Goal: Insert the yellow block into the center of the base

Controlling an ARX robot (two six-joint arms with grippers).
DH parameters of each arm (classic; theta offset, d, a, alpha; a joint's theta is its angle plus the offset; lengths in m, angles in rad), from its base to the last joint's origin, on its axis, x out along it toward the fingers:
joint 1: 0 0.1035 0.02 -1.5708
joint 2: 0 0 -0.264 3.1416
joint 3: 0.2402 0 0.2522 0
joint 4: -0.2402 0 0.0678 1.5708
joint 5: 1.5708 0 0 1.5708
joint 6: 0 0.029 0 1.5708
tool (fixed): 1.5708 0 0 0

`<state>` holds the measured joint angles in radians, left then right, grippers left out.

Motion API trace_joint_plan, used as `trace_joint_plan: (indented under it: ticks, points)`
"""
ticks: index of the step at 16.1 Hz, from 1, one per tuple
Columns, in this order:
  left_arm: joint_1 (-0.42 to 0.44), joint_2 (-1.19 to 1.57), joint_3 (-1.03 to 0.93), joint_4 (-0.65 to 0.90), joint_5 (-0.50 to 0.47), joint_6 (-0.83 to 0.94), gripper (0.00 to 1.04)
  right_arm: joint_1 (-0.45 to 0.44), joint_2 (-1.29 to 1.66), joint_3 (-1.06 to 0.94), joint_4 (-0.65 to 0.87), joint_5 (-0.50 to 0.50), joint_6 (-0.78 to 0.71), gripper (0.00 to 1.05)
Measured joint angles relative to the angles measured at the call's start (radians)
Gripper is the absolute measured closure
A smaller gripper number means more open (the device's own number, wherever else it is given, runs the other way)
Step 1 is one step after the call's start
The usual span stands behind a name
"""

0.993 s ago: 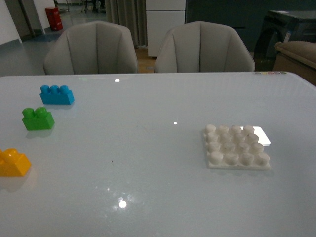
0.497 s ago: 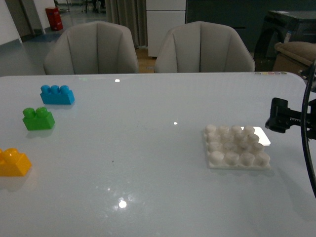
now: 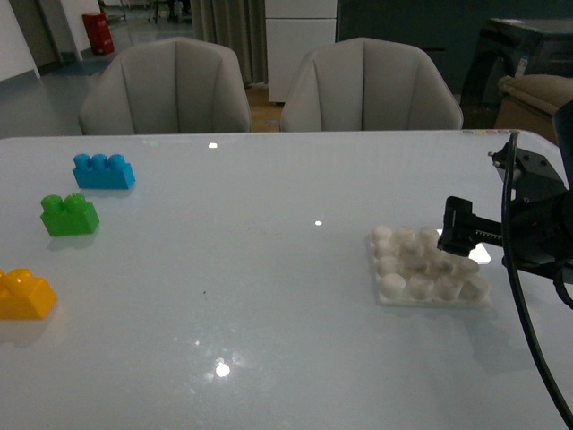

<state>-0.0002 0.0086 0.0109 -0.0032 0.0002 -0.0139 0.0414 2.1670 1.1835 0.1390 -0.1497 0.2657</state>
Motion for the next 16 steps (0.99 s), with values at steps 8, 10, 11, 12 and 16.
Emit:
trace_joint_plan:
  ticks: [8, 10, 11, 12, 16]
  points:
    - [0.0, 0.0, 0.0, 0.0, 0.0, 0.0, 0.07, 0.02, 0.073, 0.046, 0.002, 0.026, 0.0, 0.06]
    - [0.0, 0.0, 0.0, 0.0, 0.0, 0.0, 0.07, 0.038, 0.077, 0.049, 0.008, 0.027, 0.001, 0.06]
    - [0.0, 0.0, 0.0, 0.0, 0.0, 0.0, 0.07, 0.046, 0.083, 0.051, 0.012, 0.027, 0.008, 0.06]
    - [0.0, 0.0, 0.0, 0.0, 0.0, 0.0, 0.07, 0.056, 0.084, 0.055, 0.011, 0.026, 0.009, 0.06]
    - [0.0, 0.0, 0.0, 0.0, 0.0, 0.0, 0.07, 0.089, 0.087, 0.067, -0.005, 0.022, 0.012, 0.06]
